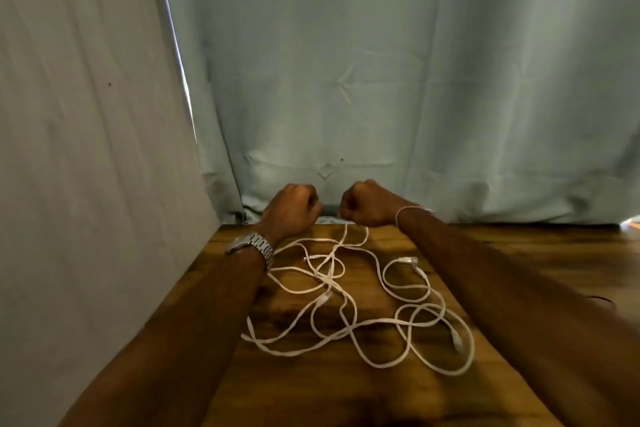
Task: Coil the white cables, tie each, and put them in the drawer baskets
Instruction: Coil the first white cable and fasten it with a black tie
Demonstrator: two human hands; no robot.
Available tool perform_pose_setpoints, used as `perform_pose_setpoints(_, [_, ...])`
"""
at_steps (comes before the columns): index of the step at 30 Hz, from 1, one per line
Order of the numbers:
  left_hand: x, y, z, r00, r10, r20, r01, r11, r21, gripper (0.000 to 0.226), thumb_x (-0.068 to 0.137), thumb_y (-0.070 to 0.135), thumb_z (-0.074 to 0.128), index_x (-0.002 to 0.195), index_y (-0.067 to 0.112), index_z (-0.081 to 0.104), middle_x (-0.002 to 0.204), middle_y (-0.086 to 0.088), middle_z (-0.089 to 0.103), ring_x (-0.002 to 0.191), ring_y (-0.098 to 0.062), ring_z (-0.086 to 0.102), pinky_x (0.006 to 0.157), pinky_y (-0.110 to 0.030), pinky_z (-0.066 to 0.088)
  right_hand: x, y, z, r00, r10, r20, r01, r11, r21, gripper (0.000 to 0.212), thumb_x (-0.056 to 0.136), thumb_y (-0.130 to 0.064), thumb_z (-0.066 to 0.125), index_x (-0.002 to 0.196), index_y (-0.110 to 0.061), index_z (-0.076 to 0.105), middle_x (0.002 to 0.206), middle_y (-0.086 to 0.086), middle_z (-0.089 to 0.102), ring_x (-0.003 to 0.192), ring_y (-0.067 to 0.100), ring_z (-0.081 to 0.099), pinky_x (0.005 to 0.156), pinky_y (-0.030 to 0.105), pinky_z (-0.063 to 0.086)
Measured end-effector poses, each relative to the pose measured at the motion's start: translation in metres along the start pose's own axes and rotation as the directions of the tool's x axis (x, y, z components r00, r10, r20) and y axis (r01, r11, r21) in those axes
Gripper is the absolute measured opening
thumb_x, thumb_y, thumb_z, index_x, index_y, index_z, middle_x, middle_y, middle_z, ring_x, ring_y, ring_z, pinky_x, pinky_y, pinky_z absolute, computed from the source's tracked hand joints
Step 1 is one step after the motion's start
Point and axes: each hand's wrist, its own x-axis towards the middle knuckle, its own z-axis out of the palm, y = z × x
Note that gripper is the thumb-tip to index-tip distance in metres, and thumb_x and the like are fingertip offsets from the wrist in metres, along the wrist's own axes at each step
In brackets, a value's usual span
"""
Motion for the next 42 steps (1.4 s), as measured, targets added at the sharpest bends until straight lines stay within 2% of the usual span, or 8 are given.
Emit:
perform_pose_setpoints(3, [-0.008,-0.01,0.014,0.988,-0.097,0.119,0.098,0.995,0.001,0.03,0.086,0.028,0.066,0.06,0.013,0.06,0.059,-0.002,0.059,0.063,-0.023,0.061,0.058,-0.033,0.047,-0.012,-0.003,0.021,0.972,0.099,0.214,-0.103,0.995,0.009,0.027,0.085,-0.039,0.077,0.084,-0.012,0.079,0.087,0.005,0.076,0.082,0.019,0.069,0.077,0.033,0.055])
perform_pose_setpoints(9, [-0.022,-0.013,0.032,0.962,-0.179,0.207,0.195,0.979,-0.059,0.034,0.083,0.027,0.066,0.064,0.0,0.065,0.062,-0.016,0.064,0.055,-0.02,0.055,0.054,-0.032,0.044,-0.032,-0.015,0.056,0.809,0.146,0.57,-0.248,0.963,0.106,0.043,0.08,-0.06,0.075,0.088,-0.018,0.079,0.078,-0.006,0.077,0.067,0.007,0.065,0.07,0.027,0.053])
perform_pose_setpoints(15, [-0.032,-0.014,0.05,0.97,-0.219,0.11,0.236,0.955,-0.182,0.033,0.085,0.023,0.065,0.063,-0.001,0.064,0.059,-0.014,0.065,0.058,-0.026,0.065,0.059,-0.043,0.053,-0.034,-0.008,0.066,0.879,0.098,0.466,-0.248,0.929,0.273,0.018,0.086,-0.027,0.08,0.099,-0.016,0.08,0.1,0.002,0.079,0.081,0.011,0.067,0.08,0.028,0.056])
perform_pose_setpoints(20, [-0.035,-0.01,0.053,0.931,-0.366,-0.005,0.345,0.881,-0.323,0.039,0.094,0.027,0.06,0.067,-0.001,0.062,0.063,-0.019,0.064,0.062,-0.031,0.064,0.065,-0.045,0.052,-0.032,-0.006,0.039,0.967,0.091,0.238,-0.194,0.869,0.456,0.007,0.084,-0.022,0.082,0.089,-0.021,0.078,0.077,-0.011,0.074,0.065,-0.003,0.064,0.062,0.011,0.052])
perform_pose_setpoints(30, [-0.02,0.018,0.055,0.873,-0.373,0.314,0.465,0.445,-0.765,0.075,0.1,0.065,0.023,0.087,0.007,0.069,0.072,-0.014,0.074,0.065,-0.024,0.068,0.061,-0.031,0.05,-0.027,0.006,0.019,0.964,0.139,-0.227,0.031,0.788,0.615,0.02,0.086,-0.025,0.079,0.103,-0.016,0.081,0.09,-0.007,0.079,0.077,-0.001,0.071,0.071,0.017,0.053])
perform_pose_setpoints(32, [-0.017,0.022,0.055,0.879,-0.34,0.336,0.45,0.354,-0.82,0.077,0.099,0.067,0.024,0.101,0.006,0.071,0.082,-0.016,0.076,0.07,-0.022,0.071,0.066,-0.031,0.053,-0.029,0.007,0.017,0.974,0.101,-0.202,0.045,0.789,0.613,0.02,0.086,-0.025,0.078,0.104,-0.018,0.081,0.094,-0.007,0.079,0.084,0.004,0.073,0.079,0.021,0.057])
perform_pose_setpoints(37, [0.005,0.048,0.036,0.795,-0.416,0.441,0.394,-0.199,-0.898,0.038,0.107,0.027,0.041,0.091,0.001,0.062,0.069,-0.011,0.072,0.057,-0.02,0.067,0.046,-0.025,0.051,-0.037,0.009,0.024,0.994,0.0,-0.107,0.07,0.756,0.651,0.02,0.081,-0.016,0.082,0.101,-0.015,0.081,0.096,-0.015,0.078,0.093,0.0,0.071,0.087,0.018,0.053])
perform_pose_setpoints(42, [0.031,0.051,0.024,0.812,-0.384,0.44,0.36,-0.264,-0.895,0.027,0.103,0.021,0.045,0.08,0.011,0.055,0.045,0.005,0.044,0.035,-0.008,0.04,0.036,-0.02,0.034,-0.048,0.022,0.028,0.995,0.02,0.094,-0.069,0.829,0.555,0.02,0.078,-0.028,0.085,0.094,-0.018,0.082,0.089,-0.009,0.079,0.09,0.012,0.073,0.09,0.035,0.057])
